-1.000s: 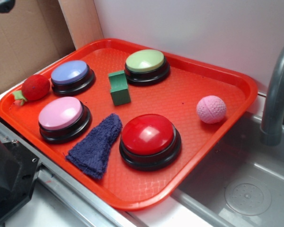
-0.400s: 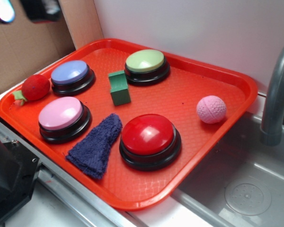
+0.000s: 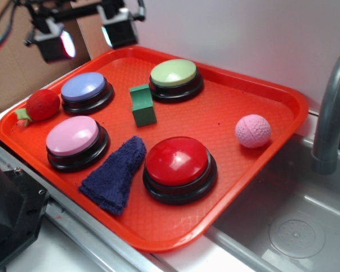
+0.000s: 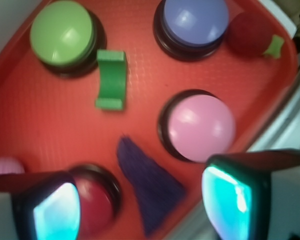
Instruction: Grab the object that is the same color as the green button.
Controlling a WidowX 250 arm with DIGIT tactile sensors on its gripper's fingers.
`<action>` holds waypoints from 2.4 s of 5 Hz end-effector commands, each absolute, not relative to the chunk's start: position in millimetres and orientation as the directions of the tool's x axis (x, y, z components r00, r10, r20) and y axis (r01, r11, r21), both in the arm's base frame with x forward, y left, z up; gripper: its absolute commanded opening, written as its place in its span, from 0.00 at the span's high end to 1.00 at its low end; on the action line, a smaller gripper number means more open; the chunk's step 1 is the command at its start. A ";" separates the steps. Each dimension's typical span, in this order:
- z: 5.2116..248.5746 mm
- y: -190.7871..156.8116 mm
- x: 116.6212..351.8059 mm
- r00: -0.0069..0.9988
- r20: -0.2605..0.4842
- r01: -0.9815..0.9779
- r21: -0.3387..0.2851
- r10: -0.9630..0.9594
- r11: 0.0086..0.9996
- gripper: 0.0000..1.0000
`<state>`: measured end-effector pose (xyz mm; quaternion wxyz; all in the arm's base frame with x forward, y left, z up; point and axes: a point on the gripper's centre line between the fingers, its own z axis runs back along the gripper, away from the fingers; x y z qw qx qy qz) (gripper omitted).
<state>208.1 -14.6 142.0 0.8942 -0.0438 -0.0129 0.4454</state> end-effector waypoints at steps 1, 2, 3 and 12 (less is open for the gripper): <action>92.6 -3.9 232.5 0.474 -0.006 -0.874 -0.121 0.880 0.470 0.00; 73.0 -5.0 244.4 0.451 0.018 -0.886 -0.107 0.892 0.450 0.00; 60.7 -3.4 249.0 0.427 0.026 -0.900 -0.086 0.904 0.427 0.00; 128.2 -9.0 246.5 0.857 0.054 -0.516 0.071 0.513 0.854 1.00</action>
